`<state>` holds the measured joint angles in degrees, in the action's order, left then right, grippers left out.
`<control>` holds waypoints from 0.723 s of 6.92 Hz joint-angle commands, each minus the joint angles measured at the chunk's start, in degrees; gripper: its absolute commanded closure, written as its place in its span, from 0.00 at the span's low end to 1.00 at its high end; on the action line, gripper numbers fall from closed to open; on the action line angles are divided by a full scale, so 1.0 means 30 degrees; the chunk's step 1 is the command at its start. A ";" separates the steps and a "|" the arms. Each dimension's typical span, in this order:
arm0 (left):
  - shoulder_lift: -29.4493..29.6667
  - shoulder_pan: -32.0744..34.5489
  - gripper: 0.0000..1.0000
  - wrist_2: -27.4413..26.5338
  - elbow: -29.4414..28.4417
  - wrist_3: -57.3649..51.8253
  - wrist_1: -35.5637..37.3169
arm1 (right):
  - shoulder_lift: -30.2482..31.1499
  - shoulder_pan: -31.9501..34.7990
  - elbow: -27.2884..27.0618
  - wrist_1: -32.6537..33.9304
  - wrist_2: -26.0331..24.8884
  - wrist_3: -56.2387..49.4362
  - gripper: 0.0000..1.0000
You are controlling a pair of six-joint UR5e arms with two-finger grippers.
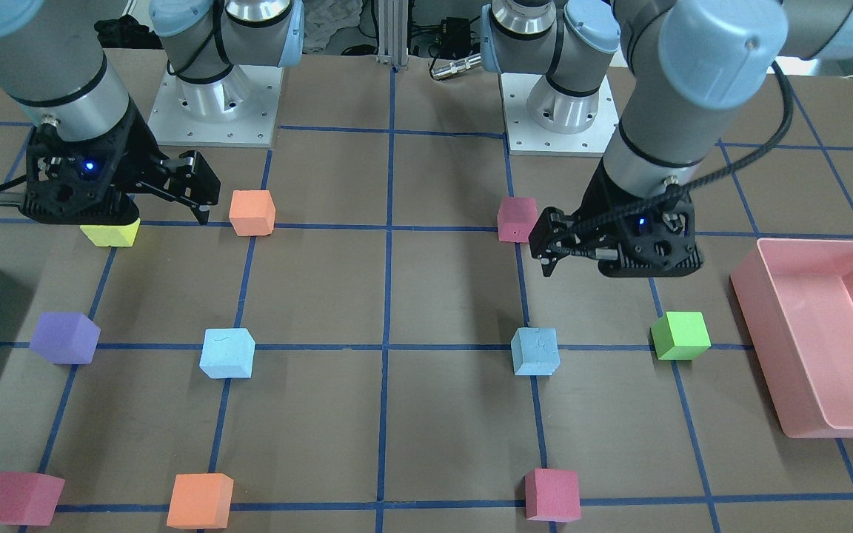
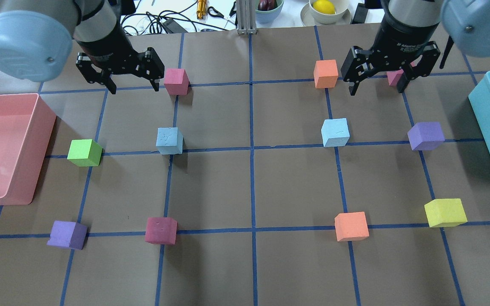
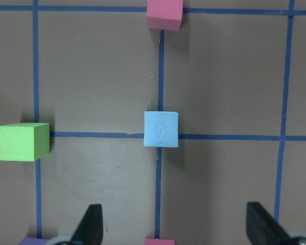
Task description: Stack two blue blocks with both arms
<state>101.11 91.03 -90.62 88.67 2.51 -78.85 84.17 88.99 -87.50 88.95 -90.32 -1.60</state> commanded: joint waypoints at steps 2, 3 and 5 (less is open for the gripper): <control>0.2005 -0.0022 0.00 -0.0056 0.4098 -0.0103 0.6553 | -0.3141 -0.0101 -0.2639 0.6539 0.0017 0.0065 0.00; 0.2473 -0.0051 0.00 -0.0056 0.4252 -0.0074 0.6798 | -0.4053 -0.0102 -0.3258 0.7982 0.0336 0.0007 0.00; 0.3382 -0.0022 0.00 -0.0027 0.4370 -0.0074 0.7327 | -0.5232 -0.0073 -0.3439 0.9578 0.0281 -0.0315 0.00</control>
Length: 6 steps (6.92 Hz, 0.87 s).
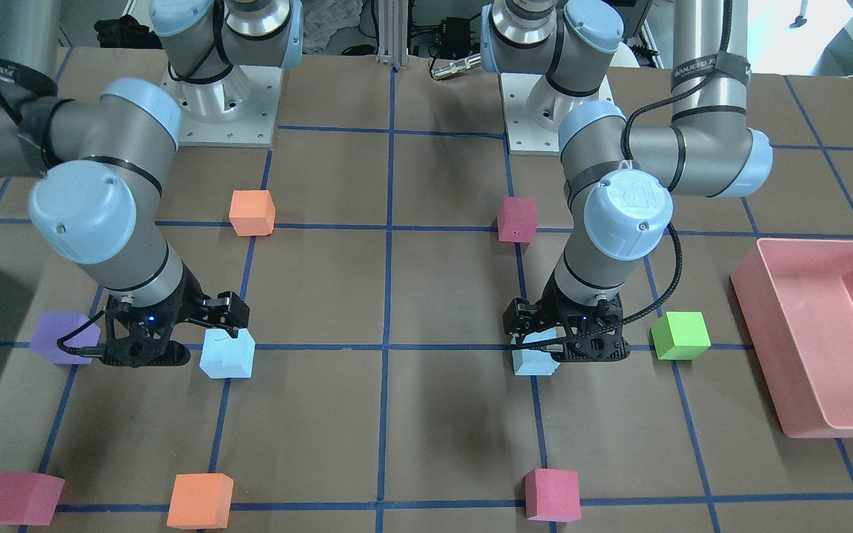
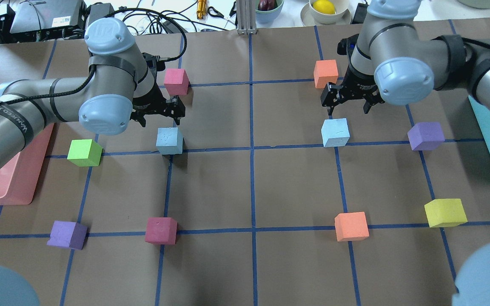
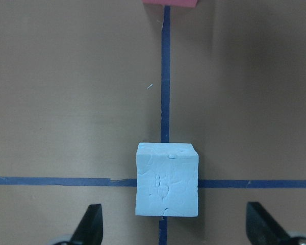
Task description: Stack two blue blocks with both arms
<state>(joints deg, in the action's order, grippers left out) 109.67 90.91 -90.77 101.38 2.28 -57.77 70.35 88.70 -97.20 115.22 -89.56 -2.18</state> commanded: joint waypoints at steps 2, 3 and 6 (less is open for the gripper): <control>0.1117 0.0019 0.00 -0.0006 0.0424 0.0002 0.0740 | -0.1358 -0.0007 -0.0355 0.1230 -0.0031 0.0140 0.00; 0.1467 0.0019 0.00 0.0023 0.0454 0.0031 0.0743 | -0.1621 -0.0007 -0.0413 0.1202 0.0086 0.0171 0.00; 0.1588 -0.0010 0.26 -0.0006 0.0864 0.0031 0.1445 | -0.2178 0.0022 -0.0472 0.1231 0.0058 0.0084 0.00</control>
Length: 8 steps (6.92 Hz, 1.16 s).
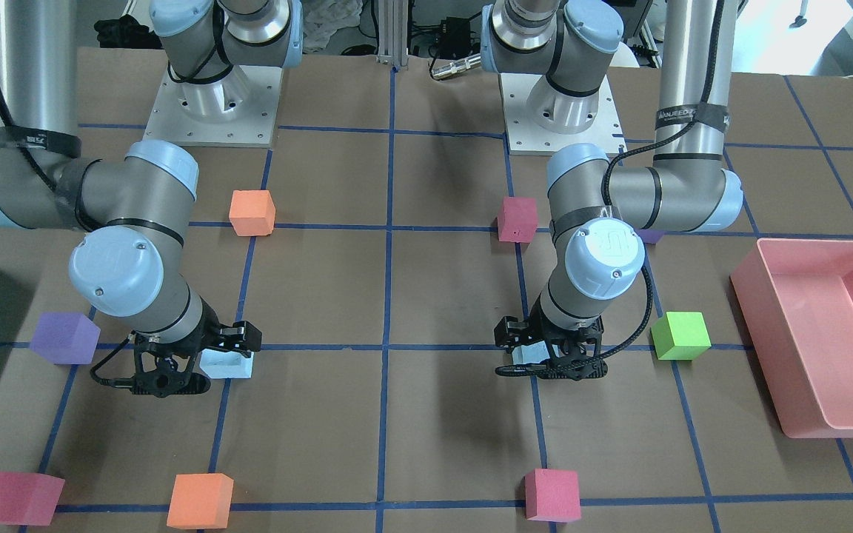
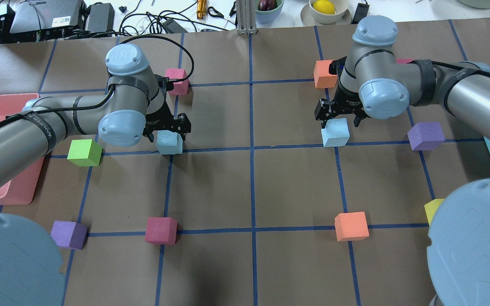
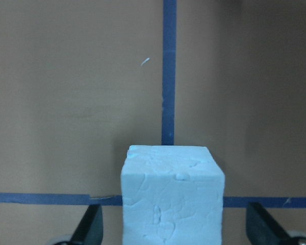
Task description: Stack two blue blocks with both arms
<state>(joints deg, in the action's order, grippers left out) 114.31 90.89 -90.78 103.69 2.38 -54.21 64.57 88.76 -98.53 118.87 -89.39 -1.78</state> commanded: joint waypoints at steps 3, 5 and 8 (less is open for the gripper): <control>0.0011 0.0025 0.78 0.0027 -0.0168 -0.0032 0.0460 | -0.0663 -0.0025 -0.0145 0.0891 0.0556 -0.0109 0.39; -0.0427 -0.0004 0.84 -0.0060 -0.0286 -0.0062 0.0579 | -0.0606 -0.0026 0.0088 0.0984 0.0471 -0.0197 1.00; -0.0634 -0.0004 0.84 -0.0061 -0.0432 -0.0062 0.0550 | -0.0573 0.0237 0.3963 -0.0876 0.0644 0.1111 1.00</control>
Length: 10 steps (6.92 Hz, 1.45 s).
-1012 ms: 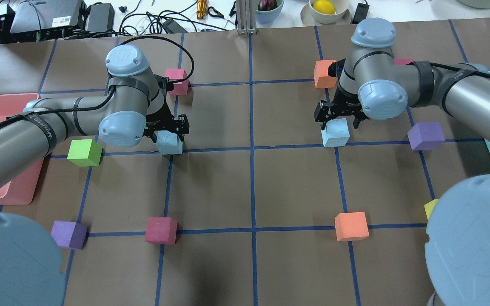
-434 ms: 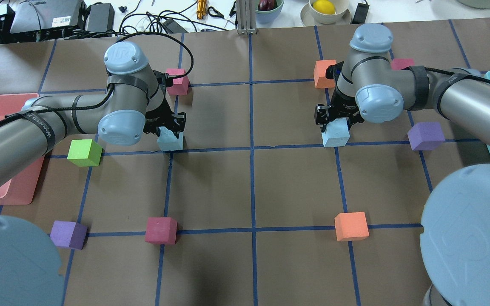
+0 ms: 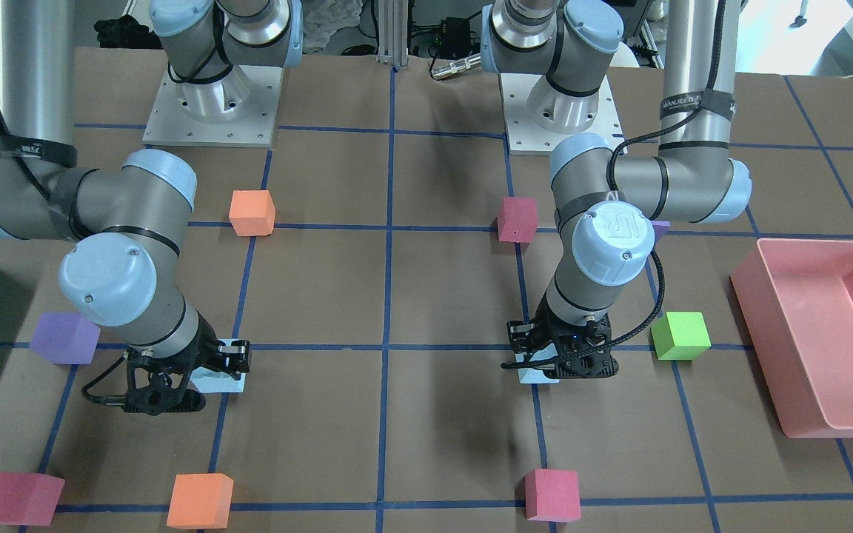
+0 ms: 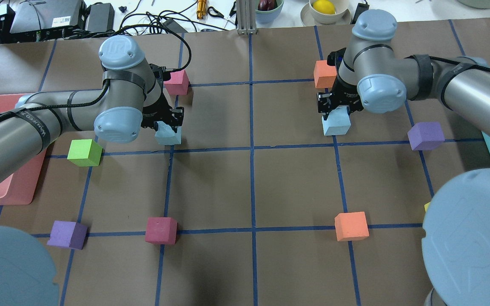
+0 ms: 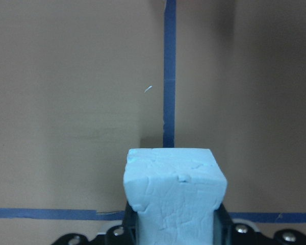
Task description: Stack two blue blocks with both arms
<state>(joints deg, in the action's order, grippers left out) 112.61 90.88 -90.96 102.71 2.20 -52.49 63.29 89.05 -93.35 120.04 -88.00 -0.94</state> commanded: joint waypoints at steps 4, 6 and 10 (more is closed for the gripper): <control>-0.0388 -0.0204 0.84 -0.0032 -0.0633 -0.0030 -0.0813 | -0.5028 0.3004 0.9394 -0.3130 0.1181 0.5778 1.00; -0.0417 -0.0701 0.84 -0.0003 -0.0516 -0.0700 -0.0813 | -0.6706 0.4181 1.1102 -0.3188 0.1238 0.6636 1.00; -0.0272 -0.0967 0.84 -0.0032 -0.0719 -0.1494 -0.0696 | -0.7415 0.5326 1.1254 -0.3042 0.1181 0.7465 1.00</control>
<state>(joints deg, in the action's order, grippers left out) 111.55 88.06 -91.05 101.00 -1.79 -54.66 41.45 104.11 -59.65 110.84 -84.32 21.83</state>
